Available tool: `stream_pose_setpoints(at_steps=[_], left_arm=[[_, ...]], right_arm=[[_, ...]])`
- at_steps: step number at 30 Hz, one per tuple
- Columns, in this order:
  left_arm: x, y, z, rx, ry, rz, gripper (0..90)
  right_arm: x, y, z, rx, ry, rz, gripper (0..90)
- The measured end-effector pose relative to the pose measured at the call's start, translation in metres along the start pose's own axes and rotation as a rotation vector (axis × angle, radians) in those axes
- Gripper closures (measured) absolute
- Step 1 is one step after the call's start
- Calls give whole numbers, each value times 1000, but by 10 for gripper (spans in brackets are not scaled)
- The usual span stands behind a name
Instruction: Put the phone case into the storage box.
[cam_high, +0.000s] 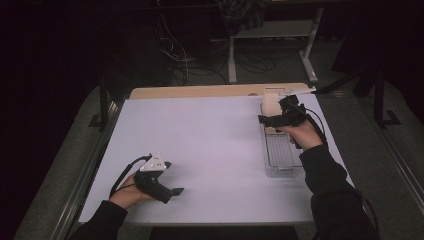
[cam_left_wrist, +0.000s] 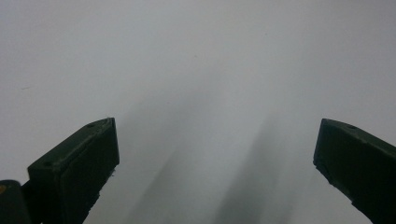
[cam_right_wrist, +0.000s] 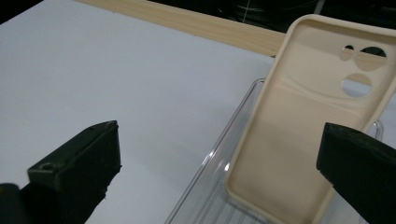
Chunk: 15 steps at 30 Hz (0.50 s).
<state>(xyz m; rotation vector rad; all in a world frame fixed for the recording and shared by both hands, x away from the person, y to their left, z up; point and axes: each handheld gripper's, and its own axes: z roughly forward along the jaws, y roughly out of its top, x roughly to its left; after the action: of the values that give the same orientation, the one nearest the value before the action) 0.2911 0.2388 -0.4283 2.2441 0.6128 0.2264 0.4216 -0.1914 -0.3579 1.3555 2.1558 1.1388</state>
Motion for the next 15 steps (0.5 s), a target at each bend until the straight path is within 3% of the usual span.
stream_pose_setpoints(at_steps=[7, 8, 15], left_arm=[[2, 0, -1, 12, 3, 14, 0], [1, 0, 0, 0, 2, -1, 0], [0, 0, -1, 1, 4, 2, 0]], right_arm=[[10, -11, -4, 0, 44, -7, 0], [11, -13, -4, -1, 52, -17, 0], [20, -23, -11, 5, 80, -41, 0]])
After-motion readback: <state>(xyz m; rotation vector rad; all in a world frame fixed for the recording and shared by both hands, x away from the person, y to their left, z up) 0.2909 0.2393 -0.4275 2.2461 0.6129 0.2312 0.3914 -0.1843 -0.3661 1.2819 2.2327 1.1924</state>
